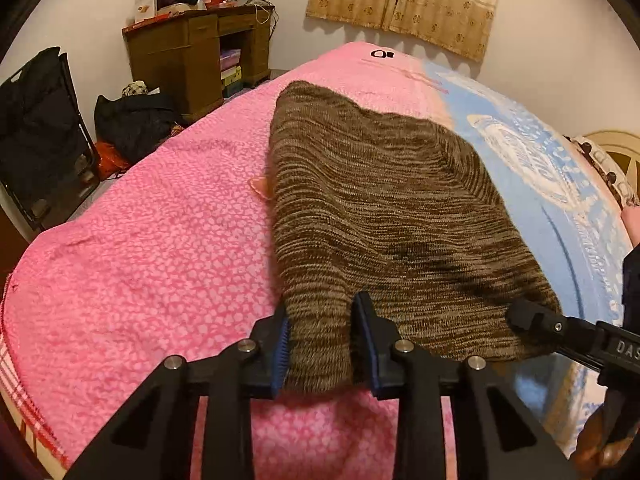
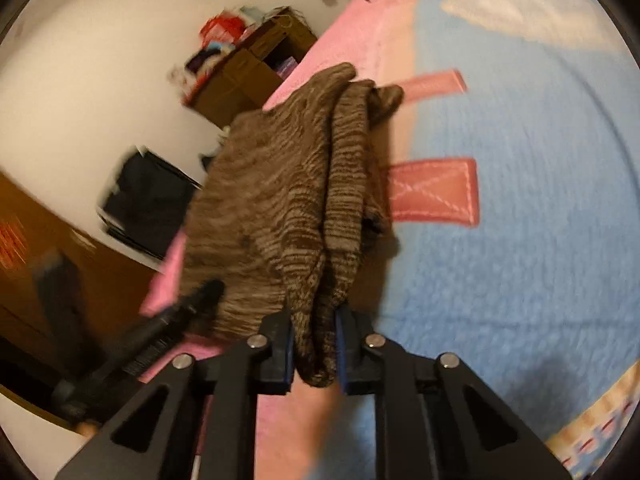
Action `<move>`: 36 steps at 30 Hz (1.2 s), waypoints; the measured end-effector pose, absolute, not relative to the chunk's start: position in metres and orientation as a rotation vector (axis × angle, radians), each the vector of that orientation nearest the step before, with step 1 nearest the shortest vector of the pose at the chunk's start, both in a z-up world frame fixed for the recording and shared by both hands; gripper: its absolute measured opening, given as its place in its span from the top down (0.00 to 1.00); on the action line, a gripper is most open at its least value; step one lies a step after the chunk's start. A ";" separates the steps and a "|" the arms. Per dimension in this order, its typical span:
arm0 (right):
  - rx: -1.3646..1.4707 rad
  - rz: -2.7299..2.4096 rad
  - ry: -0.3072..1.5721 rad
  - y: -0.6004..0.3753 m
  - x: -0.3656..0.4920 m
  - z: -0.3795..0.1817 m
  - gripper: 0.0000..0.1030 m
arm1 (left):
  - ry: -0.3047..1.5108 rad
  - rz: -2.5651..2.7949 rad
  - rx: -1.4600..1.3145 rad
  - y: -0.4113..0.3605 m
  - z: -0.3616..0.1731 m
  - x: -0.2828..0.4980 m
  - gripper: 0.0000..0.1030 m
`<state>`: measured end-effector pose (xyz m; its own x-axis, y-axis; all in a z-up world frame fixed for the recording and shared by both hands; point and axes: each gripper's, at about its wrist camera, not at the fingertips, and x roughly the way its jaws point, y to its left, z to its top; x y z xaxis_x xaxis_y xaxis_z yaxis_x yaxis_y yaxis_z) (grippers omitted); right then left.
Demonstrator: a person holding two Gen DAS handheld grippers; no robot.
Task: Fold small clothes
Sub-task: 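Carry the held brown sweater with both tools and lay it flat on the pink sheet, then open both tools to release the sweater onto the bed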
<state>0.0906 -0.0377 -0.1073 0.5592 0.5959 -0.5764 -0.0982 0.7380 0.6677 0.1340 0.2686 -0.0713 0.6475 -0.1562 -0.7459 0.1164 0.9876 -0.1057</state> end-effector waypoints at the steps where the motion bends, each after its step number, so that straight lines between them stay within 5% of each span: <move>1: 0.656 0.452 0.894 -0.042 0.089 -0.107 0.83 | 0.852 -0.146 -0.033 0.269 -0.072 0.131 0.76; 23: 0.352 0.348 0.905 -0.025 0.075 -0.103 0.83 | 0.810 -0.073 0.128 0.260 -0.078 0.114 0.75; 36: 0.155 0.288 0.663 -0.013 0.114 -0.031 0.77 | 0.719 -0.045 0.106 0.254 -0.039 0.157 0.70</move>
